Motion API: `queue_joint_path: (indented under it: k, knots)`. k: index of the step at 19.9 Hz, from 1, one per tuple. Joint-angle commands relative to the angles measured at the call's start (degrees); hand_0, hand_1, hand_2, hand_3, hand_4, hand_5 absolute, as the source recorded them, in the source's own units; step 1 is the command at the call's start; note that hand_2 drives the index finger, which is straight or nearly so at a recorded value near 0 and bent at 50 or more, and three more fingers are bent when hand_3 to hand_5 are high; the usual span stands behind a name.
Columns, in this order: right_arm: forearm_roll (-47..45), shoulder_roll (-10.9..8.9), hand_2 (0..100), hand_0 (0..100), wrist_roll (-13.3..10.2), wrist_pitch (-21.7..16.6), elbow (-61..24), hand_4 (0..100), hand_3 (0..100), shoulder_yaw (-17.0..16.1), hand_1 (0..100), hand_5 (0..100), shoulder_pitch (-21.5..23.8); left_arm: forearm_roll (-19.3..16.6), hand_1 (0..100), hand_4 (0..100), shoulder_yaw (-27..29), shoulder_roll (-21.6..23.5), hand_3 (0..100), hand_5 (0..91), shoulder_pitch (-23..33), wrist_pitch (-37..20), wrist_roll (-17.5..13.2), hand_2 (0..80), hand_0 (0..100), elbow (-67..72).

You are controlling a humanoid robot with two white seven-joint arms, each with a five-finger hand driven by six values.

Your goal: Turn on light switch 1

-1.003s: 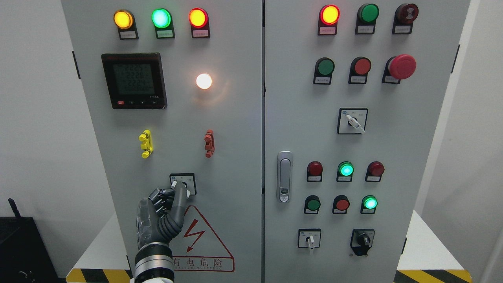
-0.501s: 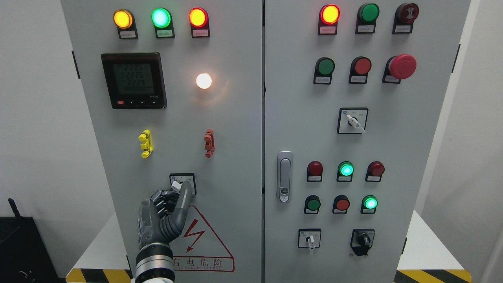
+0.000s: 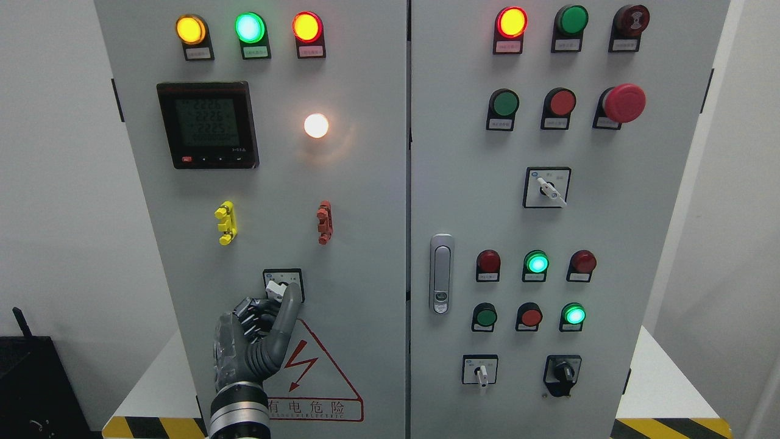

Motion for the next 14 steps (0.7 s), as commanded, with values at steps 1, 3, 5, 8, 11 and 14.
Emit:
queue_joint_path:
  k: [1,3,5,8,11,14]
  knots:
    - [-0.1,0.0,0,30,0.0,0.0,0.0,0,0,0.0,0,0,0.0,0.0,42,83,-0.7,0.4,89,70.8,2.6,-0.1,0.0,62.6,0,-4.0]
    - [0.0,0.0,0,30,0.0,0.0,0.0,0,0,0.0,0,0,0.0,0.0,42,83,-1.2,0.5,89,71.1,4.7,-0.8,0.1,62.7,0,-6.1]
    - [0.0,0.0,0,30,0.0,0.0,0.0,0,0,0.0,0,0,0.0,0.0,42,84,-2.5,1.0,89,70.8,8.1,-3.7,0.1,62.9,0,-7.1]
    - [0.0,0.0,0,30,0.0,0.0,0.0,0,0,0.0,0,0,0.0,-0.2,42,85,-3.6,2.1,91,74.4,15.3,-15.1,-0.4,63.2,0,-7.1]
    - [0.0,0.0,0,30,0.0,0.0,0.0,0,0,0.0,0,0,0.0,-0.5,37,91,-3.0,3.4,95,77.7,25.6,-29.5,-5.0,58.4,0,-4.3]
    - [0.0,0.0,0,30,0.0,0.0,0.0,0,0,0.0,0,0,0.0,-0.1,27,87,0.1,5.4,87,61.1,34.4,-44.2,-7.9,48.2,0,4.4]
